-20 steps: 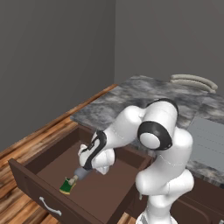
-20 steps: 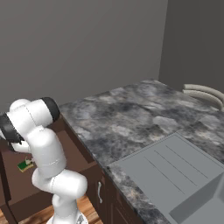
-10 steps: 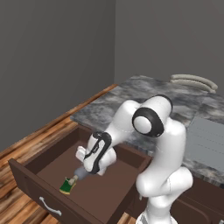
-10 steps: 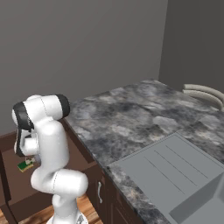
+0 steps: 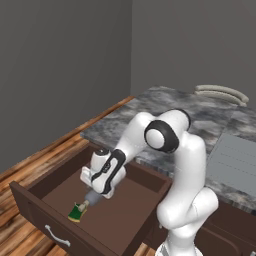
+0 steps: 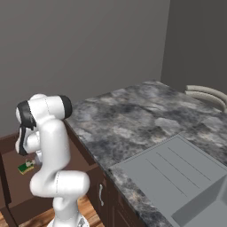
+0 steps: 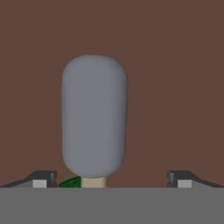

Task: Restock the sink supplies by placing the sponge and soap dispenser on the counter and next to the sink. Make sure the soap dispenser is upright.

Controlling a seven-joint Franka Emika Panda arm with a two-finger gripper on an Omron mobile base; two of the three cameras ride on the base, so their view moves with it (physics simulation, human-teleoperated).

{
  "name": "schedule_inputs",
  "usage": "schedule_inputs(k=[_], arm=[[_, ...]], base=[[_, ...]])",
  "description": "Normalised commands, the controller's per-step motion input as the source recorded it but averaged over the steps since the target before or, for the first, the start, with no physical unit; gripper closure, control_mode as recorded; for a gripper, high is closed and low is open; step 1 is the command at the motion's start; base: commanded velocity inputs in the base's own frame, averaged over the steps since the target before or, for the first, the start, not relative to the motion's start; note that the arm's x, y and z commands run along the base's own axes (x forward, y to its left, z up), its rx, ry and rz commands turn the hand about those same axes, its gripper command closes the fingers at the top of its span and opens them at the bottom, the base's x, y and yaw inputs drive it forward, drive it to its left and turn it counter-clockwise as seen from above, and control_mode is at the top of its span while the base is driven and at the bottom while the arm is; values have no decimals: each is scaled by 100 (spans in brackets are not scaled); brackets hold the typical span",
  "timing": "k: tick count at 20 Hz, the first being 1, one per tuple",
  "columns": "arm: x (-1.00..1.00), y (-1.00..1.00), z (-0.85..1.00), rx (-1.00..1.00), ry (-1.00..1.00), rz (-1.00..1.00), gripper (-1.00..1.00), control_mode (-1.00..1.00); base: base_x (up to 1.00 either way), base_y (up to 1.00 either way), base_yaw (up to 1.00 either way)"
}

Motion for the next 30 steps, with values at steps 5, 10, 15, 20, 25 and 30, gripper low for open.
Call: schedule_inputs(k=[5, 10, 15, 20, 25, 30], arm=[[20, 0, -17, -2, 1, 0, -100, -100], [8, 0, -24, 0, 0, 0, -100, -100], [8, 0, -26, 0, 0, 0, -100, -100], [10, 0, -26, 0, 0, 0, -100, -100], [9, 1, -32, -1, 2, 0, -100, -100], [1, 11, -34, -3, 1, 0, 100, -100]], base=[[0, 0, 0], [0, 0, 0], [0, 0, 0], [0, 0, 0], [0, 0, 0], [0, 0, 0]])
